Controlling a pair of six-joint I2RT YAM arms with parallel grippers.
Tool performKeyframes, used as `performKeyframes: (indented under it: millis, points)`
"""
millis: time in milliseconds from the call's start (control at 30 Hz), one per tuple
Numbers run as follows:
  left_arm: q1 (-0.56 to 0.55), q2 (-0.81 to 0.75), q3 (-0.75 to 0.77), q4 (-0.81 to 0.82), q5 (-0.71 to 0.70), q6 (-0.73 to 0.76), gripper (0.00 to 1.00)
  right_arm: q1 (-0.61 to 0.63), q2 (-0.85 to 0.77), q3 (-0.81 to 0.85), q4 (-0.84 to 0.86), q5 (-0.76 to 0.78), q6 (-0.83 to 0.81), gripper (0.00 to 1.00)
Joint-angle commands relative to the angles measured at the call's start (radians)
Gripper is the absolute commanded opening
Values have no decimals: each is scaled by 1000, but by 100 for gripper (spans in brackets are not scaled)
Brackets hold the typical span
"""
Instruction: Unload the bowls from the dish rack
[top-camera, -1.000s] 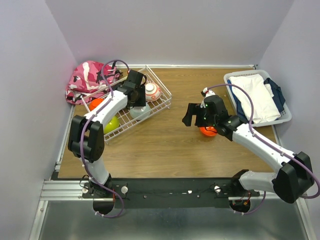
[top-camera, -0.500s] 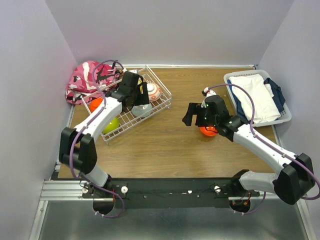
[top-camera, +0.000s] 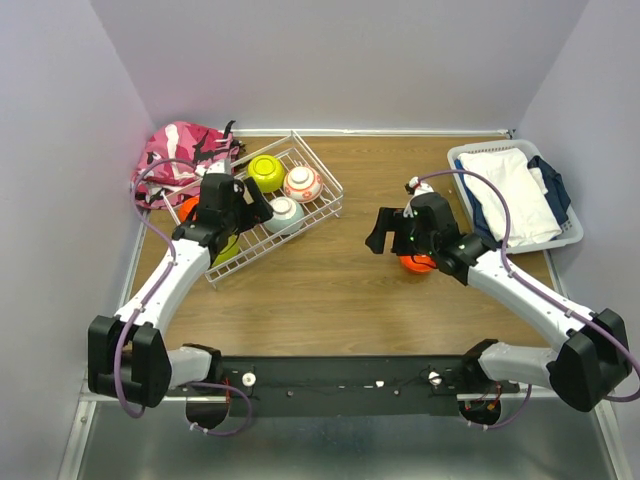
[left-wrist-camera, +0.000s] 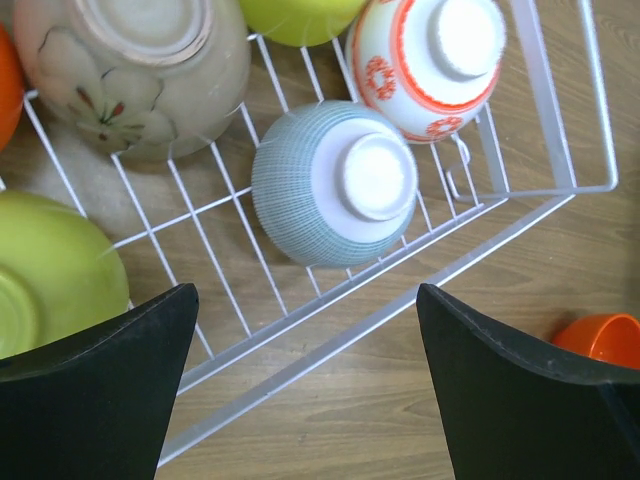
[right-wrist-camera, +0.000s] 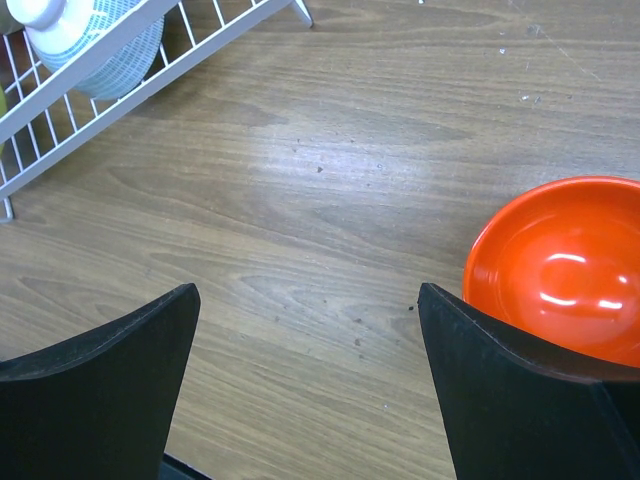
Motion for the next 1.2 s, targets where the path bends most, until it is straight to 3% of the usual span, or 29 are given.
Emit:
performKeyframes:
  millis: [0,167,467,967,1167]
  points:
    - [73,-21,-96,144,155,-102,99,4,-18,-17,4,-2,10,98]
    - [130,26,-187,307,276,-254,99,4,-25,-31,16,-5,20,98]
    - [132,152,-192,485,292,-379,99,5,-34,-60,32,-17,28,98]
    - [111,308,-142,437,300,-374,99,4,2,-67,55,-23,30,98]
    - [75,298,-109,393,257,-351,98,5,15,-54,53,-61,22,98]
